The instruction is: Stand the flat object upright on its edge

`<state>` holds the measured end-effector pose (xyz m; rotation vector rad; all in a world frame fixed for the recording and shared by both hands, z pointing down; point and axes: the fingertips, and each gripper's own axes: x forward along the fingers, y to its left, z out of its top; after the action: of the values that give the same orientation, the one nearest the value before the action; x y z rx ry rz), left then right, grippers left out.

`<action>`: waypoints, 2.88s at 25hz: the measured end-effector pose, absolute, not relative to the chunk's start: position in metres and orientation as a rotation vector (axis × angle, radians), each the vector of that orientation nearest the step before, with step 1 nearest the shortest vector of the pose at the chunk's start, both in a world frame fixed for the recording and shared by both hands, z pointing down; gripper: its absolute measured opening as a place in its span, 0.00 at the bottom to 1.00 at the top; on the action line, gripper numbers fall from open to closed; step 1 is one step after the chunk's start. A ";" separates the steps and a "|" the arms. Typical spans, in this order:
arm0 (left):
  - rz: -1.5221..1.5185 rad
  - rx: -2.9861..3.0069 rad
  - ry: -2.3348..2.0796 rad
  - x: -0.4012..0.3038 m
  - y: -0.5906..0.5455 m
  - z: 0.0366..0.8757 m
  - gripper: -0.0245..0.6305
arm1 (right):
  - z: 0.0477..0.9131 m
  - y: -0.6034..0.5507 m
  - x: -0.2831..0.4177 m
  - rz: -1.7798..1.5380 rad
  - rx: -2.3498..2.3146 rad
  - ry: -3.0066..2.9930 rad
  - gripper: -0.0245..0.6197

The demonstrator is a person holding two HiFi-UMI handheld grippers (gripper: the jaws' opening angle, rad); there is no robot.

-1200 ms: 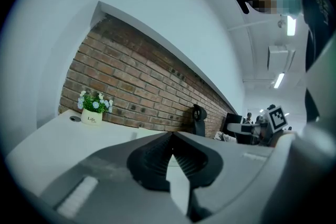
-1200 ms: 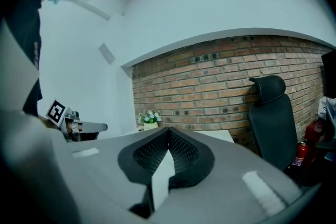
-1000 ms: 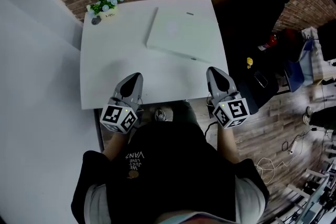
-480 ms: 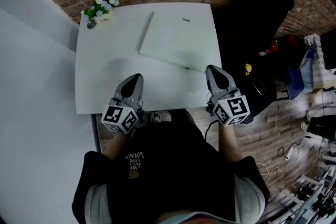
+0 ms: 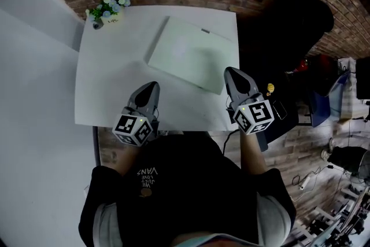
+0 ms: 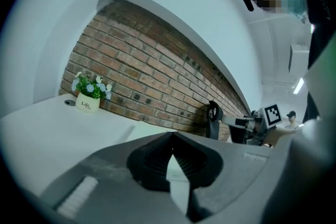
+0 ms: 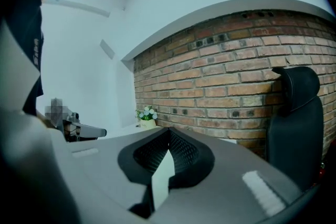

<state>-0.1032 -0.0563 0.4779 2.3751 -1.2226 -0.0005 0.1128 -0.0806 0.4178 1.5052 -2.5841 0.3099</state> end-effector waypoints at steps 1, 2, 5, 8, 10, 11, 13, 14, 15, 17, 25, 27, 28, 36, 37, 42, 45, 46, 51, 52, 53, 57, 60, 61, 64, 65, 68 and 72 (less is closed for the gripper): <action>0.003 2.362 -1.230 -0.102 -0.058 0.481 0.04 | 0.419 -0.087 0.114 0.309 1.488 -2.589 0.04; 0.007 2.350 -1.239 -0.100 -0.060 0.483 0.04 | 0.420 -0.093 0.115 0.308 1.472 -2.593 0.04; 0.018 2.317 -1.267 -0.097 -0.066 0.489 0.04 | 0.424 -0.110 0.118 0.306 1.425 -2.598 0.04; 0.020 2.278 -1.295 -0.095 -0.070 0.494 0.04 | 0.428 -0.124 0.121 0.309 1.385 -2.602 0.04; 0.015 2.250 -1.311 -0.093 -0.073 0.498 0.04 | 0.429 -0.133 0.122 0.312 1.358 -2.609 0.04; 0.013 2.237 -1.318 -0.092 -0.075 0.499 0.04 | 0.430 -0.138 0.123 0.313 1.344 -2.612 0.04; 0.011 2.209 -1.328 -0.090 -0.077 0.503 0.04 | 0.432 -0.146 0.125 0.313 1.316 -2.617 0.04; 0.011 2.194 -1.331 -0.088 -0.078 0.505 0.04 | 0.434 -0.150 0.126 0.312 1.302 -2.617 0.04; 0.012 2.178 -1.334 -0.087 -0.079 0.508 0.04 | 0.436 -0.155 0.126 0.312 1.288 -2.618 0.04; 0.014 2.139 -1.338 -0.086 -0.079 0.515 0.04 | 0.440 -0.164 0.126 0.315 1.254 -2.618 0.04; 0.004 1.999 -1.319 -0.076 -0.076 0.541 0.04 | 0.465 -0.200 0.120 0.286 1.115 -2.582 0.04; 0.008 1.973 -1.315 -0.074 -0.076 0.547 0.04 | 0.471 -0.207 0.118 0.290 1.093 -2.569 0.04; 0.011 1.963 -1.313 -0.073 -0.076 0.550 0.04 | 0.475 -0.211 0.117 0.294 1.085 -2.561 0.04; -0.013 1.864 -1.262 -0.061 -0.079 0.569 0.09 | 0.500 -0.231 0.114 0.337 0.987 -2.536 0.11; -0.018 1.854 -1.255 -0.059 -0.079 0.570 0.13 | 0.503 -0.233 0.114 0.345 0.974 -2.530 0.16; -0.047 1.799 -1.232 -0.054 -0.082 0.578 0.26 | 0.515 -0.244 0.110 0.375 0.890 -2.514 0.34; -0.041 1.752 -1.237 -0.052 -0.085 0.585 0.39 | 0.525 -0.250 0.106 0.404 0.825 -2.495 0.40; -0.037 1.739 -1.240 -0.052 -0.085 0.587 0.43 | 0.529 -0.252 0.104 0.413 0.801 -2.486 0.42; -0.025 1.687 -1.257 -0.049 -0.087 0.597 0.53 | 0.545 -0.259 0.099 0.438 0.703 -2.442 0.48; -0.024 1.674 -1.264 -0.050 -0.088 0.599 0.55 | 0.548 -0.260 0.098 0.442 0.691 -2.435 0.49; -0.024 1.661 -1.270 -0.051 -0.089 0.600 0.57 | 0.552 -0.262 0.097 0.453 0.680 -2.429 0.51; -0.054 1.605 -1.261 -0.049 -0.092 0.606 0.61 | 0.564 -0.267 0.093 0.534 0.626 -2.428 0.55; -0.081 1.568 -1.217 -0.042 -0.092 0.609 0.61 | 0.574 -0.268 0.089 0.596 0.527 -2.419 0.56; -0.082 1.562 -1.202 -0.039 -0.092 0.611 0.61 | 0.577 -0.268 0.087 0.630 0.488 -2.416 0.56; -0.074 1.553 -1.174 -0.031 -0.094 0.614 0.61 | 0.585 -0.271 0.084 0.713 0.387 -2.388 0.56; -0.072 1.550 -1.167 -0.029 -0.094 0.616 0.61 | 0.590 -0.272 0.084 0.725 0.360 -2.370 0.56; -0.064 1.533 -1.145 -0.024 -0.096 0.619 0.61 | 0.603 -0.272 0.083 0.749 0.284 -2.322 0.57; -0.063 1.507 -1.132 -0.020 -0.098 0.622 0.62 | 0.608 -0.267 0.078 0.814 0.186 -2.316 0.57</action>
<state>-0.0203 -0.0977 0.6222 1.5071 -1.1320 -0.0628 0.0782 -0.2674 0.6082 0.1859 -2.3160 0.8142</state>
